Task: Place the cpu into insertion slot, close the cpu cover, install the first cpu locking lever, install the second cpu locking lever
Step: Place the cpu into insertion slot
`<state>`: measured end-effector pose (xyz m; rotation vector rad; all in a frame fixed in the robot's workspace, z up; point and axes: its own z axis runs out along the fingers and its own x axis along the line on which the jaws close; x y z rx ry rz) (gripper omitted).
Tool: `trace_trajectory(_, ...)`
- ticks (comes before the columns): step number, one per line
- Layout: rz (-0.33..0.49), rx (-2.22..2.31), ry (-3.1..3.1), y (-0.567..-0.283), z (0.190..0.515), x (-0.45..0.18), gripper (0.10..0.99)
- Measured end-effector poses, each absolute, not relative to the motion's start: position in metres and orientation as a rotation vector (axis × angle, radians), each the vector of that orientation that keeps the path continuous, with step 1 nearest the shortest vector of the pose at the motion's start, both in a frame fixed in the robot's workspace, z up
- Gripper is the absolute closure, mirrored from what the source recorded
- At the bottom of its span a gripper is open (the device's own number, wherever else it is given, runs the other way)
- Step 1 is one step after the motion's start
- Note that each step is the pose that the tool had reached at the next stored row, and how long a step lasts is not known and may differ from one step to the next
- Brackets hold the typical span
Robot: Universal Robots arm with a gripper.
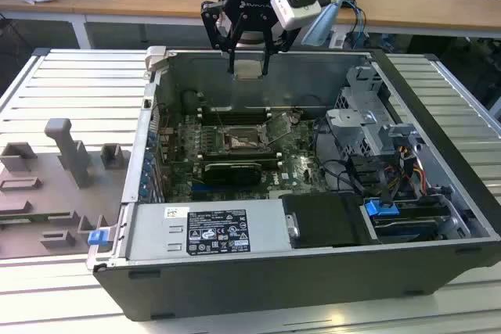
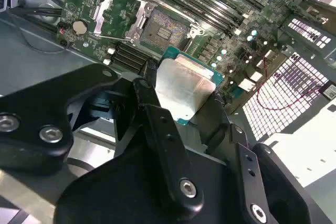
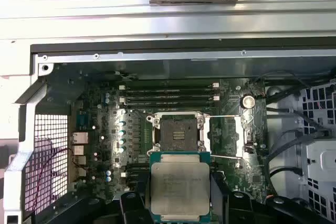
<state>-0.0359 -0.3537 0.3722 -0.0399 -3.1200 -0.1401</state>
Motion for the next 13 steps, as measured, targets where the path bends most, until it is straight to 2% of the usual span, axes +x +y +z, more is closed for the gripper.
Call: trace_trajectory(13,-0.14,-0.079,-3.12,-0.3537,0.3722,-0.0359,0.545)
